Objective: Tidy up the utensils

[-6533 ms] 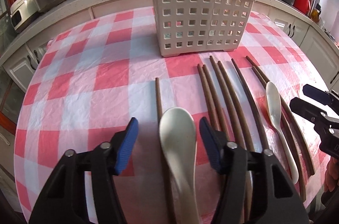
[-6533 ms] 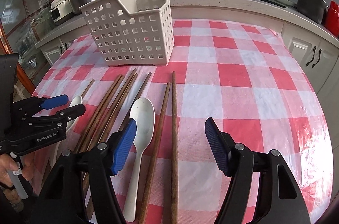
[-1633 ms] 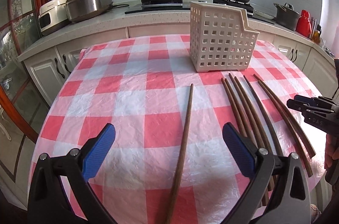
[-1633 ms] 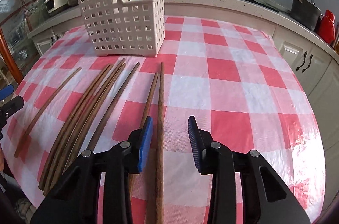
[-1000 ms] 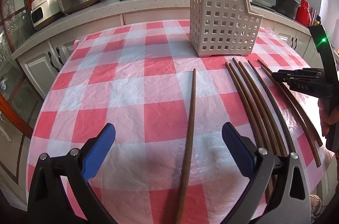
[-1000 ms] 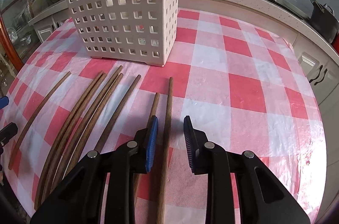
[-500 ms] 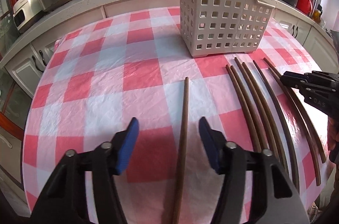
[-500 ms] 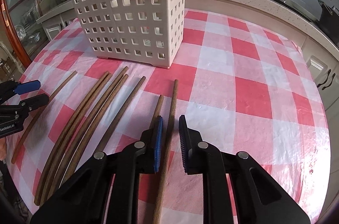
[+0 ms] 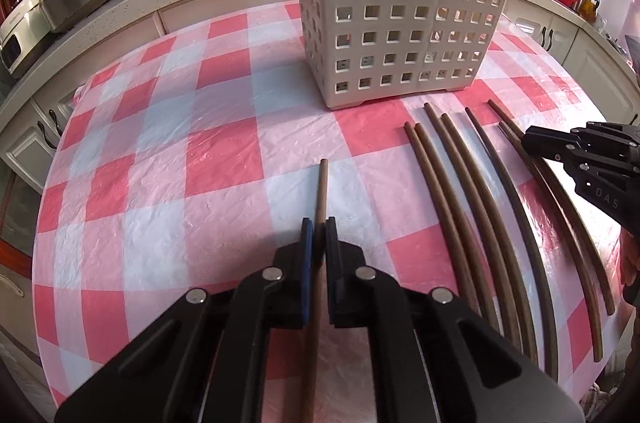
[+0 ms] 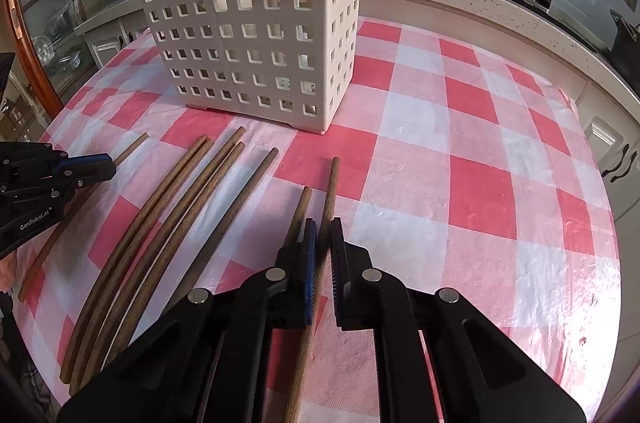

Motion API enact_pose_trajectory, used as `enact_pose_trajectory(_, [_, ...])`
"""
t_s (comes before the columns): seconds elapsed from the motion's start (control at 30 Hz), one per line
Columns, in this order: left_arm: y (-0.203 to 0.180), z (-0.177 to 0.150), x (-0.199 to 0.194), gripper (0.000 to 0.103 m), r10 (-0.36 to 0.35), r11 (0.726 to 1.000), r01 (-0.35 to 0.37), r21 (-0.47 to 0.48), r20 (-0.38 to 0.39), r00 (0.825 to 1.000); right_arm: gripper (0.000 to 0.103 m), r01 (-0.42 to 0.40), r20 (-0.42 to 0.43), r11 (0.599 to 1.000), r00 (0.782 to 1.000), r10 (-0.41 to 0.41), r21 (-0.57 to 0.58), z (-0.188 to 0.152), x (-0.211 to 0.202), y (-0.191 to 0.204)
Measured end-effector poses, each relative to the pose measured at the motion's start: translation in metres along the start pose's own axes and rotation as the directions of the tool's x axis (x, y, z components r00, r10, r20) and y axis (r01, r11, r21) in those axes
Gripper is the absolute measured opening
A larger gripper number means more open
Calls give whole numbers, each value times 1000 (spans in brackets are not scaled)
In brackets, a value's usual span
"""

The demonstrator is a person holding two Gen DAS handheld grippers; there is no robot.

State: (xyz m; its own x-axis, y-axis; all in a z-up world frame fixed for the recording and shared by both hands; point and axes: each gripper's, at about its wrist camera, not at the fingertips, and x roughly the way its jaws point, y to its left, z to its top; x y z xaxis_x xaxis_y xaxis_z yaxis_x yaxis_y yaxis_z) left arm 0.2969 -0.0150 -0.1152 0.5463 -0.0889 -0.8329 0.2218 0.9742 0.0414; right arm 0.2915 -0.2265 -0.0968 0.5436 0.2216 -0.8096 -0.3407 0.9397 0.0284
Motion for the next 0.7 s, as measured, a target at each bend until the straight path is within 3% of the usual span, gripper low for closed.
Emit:
enact_pose_trajectory(0.2, [8,-8,-17,6,-10,999,12,-44,48,999,7,9,43,999,999,-11,44,-9,-13,-3])
enact_pose_trajectory(0.4, [10,-11,-56,6,-5,998,15,-68,145,989,7,3,150,996,989,-17,90,-11,-49,-4])
enact_pose_trajectory(0.7, [6,-23,-128,6,29,997,-3,-82,314,949,6,0,300,992,953,-37,125,-16,-112,-1])
